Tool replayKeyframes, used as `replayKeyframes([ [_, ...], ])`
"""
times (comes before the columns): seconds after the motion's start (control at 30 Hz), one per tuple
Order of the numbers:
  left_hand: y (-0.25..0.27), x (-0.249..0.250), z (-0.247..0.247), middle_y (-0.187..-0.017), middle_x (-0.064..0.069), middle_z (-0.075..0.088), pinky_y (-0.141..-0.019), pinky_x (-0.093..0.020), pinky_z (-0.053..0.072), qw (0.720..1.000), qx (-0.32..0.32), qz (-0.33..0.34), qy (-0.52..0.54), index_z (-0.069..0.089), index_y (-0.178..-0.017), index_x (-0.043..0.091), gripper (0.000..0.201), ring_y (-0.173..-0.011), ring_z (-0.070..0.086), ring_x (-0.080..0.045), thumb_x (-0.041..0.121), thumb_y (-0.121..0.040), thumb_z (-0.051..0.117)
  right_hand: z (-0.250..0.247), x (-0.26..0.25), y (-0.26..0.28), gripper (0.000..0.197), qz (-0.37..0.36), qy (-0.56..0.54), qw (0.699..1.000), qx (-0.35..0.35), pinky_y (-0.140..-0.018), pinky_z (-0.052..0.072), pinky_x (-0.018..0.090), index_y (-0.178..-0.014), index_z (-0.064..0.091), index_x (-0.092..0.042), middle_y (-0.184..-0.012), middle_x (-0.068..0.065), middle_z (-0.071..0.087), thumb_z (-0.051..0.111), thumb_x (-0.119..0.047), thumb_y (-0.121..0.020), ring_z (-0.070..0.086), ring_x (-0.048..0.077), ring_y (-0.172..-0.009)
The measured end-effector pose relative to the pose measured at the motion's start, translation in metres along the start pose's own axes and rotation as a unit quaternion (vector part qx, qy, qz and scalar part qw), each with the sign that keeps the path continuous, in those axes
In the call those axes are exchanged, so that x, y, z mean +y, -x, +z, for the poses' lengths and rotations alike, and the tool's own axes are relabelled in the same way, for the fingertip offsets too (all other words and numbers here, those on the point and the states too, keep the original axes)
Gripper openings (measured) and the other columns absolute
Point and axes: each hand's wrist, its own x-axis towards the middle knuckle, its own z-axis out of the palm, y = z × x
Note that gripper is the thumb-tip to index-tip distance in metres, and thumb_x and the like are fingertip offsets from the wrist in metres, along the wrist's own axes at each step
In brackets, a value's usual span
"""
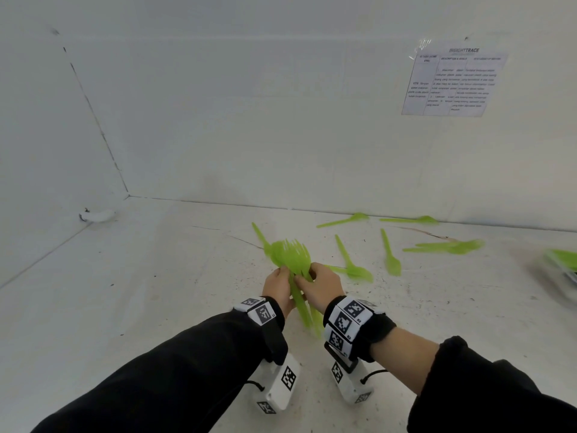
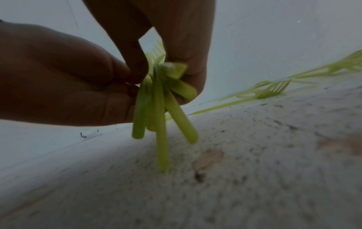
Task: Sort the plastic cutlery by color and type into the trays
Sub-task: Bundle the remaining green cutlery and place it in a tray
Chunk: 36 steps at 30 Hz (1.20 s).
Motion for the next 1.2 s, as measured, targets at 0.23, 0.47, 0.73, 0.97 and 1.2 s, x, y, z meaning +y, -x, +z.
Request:
replayKeyframes([
  [0.23,0.0036,-0.0014,0.0014,-0.079,-0.008,0.058,-0.056,-0.028,0.045,0.999,-0.030,-0.030,-0.004,0.055,-0.084,0.009,0.026,-0.068,0.056,-0.019,0.017,-0.099,0.035,-0.0013,-0.0028,-0.0015,0.030,0.019,-0.013,1.000,0.020,-0.065,0.040,0.028,-0.067,0.039,-0.016,-0.073,0.001,0.050,0.059,-0.025,-0.087,0.051,0.023,-0.075],
  [0.47,-0.0003,-0.0045,0.0032,-0.103,-0.014,0.063,-0.062,-0.030,0.049,0.999,-0.026,-0.028,0.007,0.055,-0.115,0.005,0.034,-0.079,0.060,-0.019,0.023,-0.102,0.030,0.0017,-0.0038,0.0052,0.029,0.009,-0.045,0.999,0.007,-0.058,0.052,0.021,-0.063,0.040,-0.019,-0.071,0.003,0.056,0.057,-0.019,-0.087,0.060,0.022,-0.065],
  [0.73,-0.0010,-0.0065,0.0051,-0.087,-0.010,0.052,-0.056,-0.029,0.041,1.000,-0.018,-0.012,-0.022,0.053,-0.098,0.007,0.028,-0.065,0.047,-0.017,0.025,-0.101,0.031,-0.0051,-0.0012,0.0006,0.034,0.024,-0.046,0.999,0.016,-0.042,0.032,0.010,-0.060,0.038,-0.021,-0.059,-0.008,0.043,0.059,-0.018,-0.087,0.045,0.009,-0.054],
  [0.97,-0.0030,-0.0056,0.0031,-0.080,-0.003,0.044,-0.051,-0.026,0.033,0.998,-0.009,0.022,-0.062,0.049,-0.089,0.009,0.020,-0.060,0.039,-0.014,0.023,-0.100,0.040,-0.0026,-0.0067,-0.0002,0.029,0.054,-0.097,0.994,0.003,-0.066,0.047,0.033,-0.064,0.039,-0.016,-0.072,0.006,0.051,0.055,-0.018,-0.088,0.052,0.023,-0.070],
  [1.2,-0.0051,-0.0068,0.0059,-0.079,-0.002,0.049,-0.052,-0.026,0.031,1.000,0.020,-0.010,0.000,0.052,-0.105,0.012,0.022,-0.059,0.036,-0.013,0.019,-0.098,0.033,-0.0043,-0.0062,0.0010,0.022,0.055,-0.118,0.991,-0.001,-0.061,0.037,0.027,-0.069,0.042,-0.015,-0.077,0.008,0.061,0.052,-0.021,-0.088,0.046,0.018,-0.065],
])
